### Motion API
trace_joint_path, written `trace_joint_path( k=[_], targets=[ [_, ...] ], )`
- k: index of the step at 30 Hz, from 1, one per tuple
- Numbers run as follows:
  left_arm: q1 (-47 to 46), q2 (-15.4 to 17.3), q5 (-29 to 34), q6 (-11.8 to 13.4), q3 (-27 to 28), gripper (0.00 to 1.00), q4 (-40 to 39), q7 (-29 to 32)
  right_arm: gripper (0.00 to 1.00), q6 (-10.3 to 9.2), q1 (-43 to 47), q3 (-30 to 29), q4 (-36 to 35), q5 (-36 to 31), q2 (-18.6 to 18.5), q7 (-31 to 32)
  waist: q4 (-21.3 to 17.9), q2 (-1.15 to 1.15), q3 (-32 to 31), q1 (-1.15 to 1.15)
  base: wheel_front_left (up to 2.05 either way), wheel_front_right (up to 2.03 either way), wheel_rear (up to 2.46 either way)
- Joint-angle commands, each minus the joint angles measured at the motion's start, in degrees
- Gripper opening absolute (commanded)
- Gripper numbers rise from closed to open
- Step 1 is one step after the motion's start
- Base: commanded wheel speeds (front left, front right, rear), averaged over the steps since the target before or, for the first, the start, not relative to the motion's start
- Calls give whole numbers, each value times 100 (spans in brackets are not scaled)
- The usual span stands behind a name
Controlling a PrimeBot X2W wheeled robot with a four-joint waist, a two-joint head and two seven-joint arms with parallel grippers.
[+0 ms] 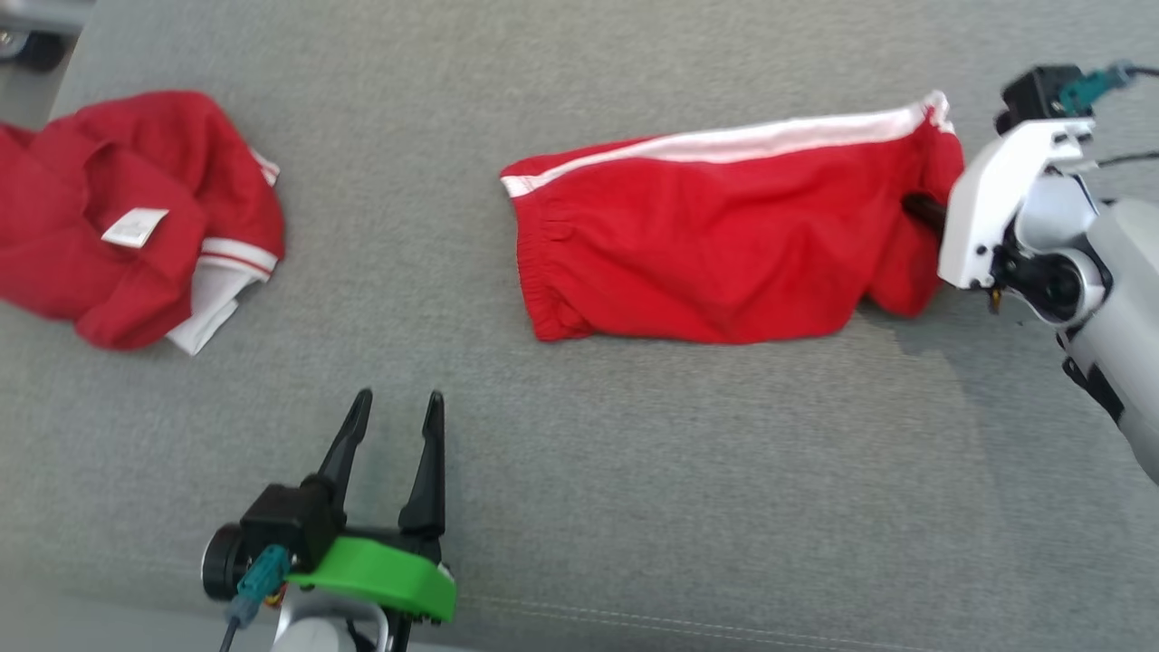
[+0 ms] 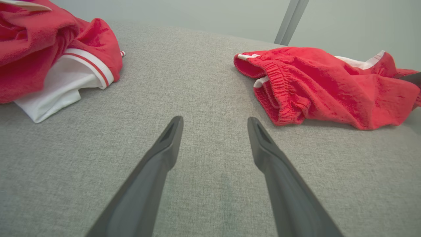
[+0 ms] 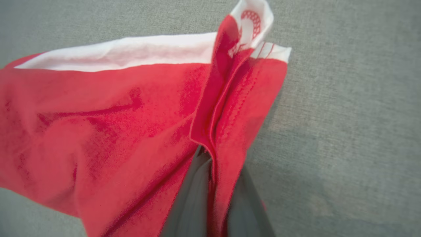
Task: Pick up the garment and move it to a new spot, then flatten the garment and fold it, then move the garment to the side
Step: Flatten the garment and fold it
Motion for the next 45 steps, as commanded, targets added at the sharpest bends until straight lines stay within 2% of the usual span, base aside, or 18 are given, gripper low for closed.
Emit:
trace_joint_path(
  k=[1, 7, 8, 14, 19, 24, 27, 34, 39, 40, 41, 42, 45],
  targets=[
    [237, 54, 92, -34, 69, 100, -34, -16, 0, -2, 290, -104, -19, 106, -128, -47, -694, 0, -683, 0, 0, 0, 0],
    [779, 56, 195, -70, 201, 100, -204, -17, 0, -2, 943, -646, 13, 446, -367, -221, -1213, 0, -856, 0, 0, 0, 0],
    [848, 24, 244, -88, 171, 100, -249, -17, 0, -2, 1114, -880, 179, 508, -509, -313, -1291, 0, -816, 0, 0, 0, 0],
    [773, -43, 417, -186, 32, 100, -253, -15, 0, -1, 1115, -1549, 754, 560, -906, -691, -1264, 0, -715, 0, 0, 0, 0],
    [868, -84, 396, -164, 72, 100, -226, -12, 0, -1, 1092, -1719, 363, 646, -856, -701, -1211, 0, -776, 0, 0, 0, 0],
    [979, -135, 405, -131, 129, 100, -225, -10, 0, -1, 1396, -1616, -662, 664, -377, -482, -1257, 0, -855, 0, 0, 0, 0],
    [937, -154, 435, -174, 67, 100, -189, -10, 0, -1, 1415, -1497, -867, 413, 154, -451, -1265, 0, -844, 0, 0, 0, 0],
    [743, -141, 525, -233, -61, 100, -32, -10, 0, -1, 1127, -1579, -369, -331, 1303, -804, -1034, 0, -814, 0, 0, 0, 0],
    [815, -173, 503, -222, -88, 100, 70, -10, 0, -1, 974, -1773, 138, -747, 1705, -1095, -838, 0, -850, 0, 0, 0, 0],
    [843, -182, 487, -219, -86, 100, 86, -11, 13, -1, 967, -1811, 210, -800, 1757, -1156, -812, 0, -859, 0, 0, 0, 0],
    [872, -188, 479, -216, -81, 100, 94, -10, 61, -1, 967, -1832, 259, -870, 1808, -1225, -795, 0, -872, 0, 0, 0, 0],
    [896, -193, 472, -209, -73, 100, 109, -10, 100, -1, 995, -1844, 289, -927, 1840, -1274, -784, 0, -897, 0, 0, 0, 0],
    [965, -208, 437, -190, -37, 100, 128, -10, 100, -1, 1164, -1817, 102, -1049, 1792, -1455, -766, 0, -966, 0, 0, 0, 0]
  ],
)
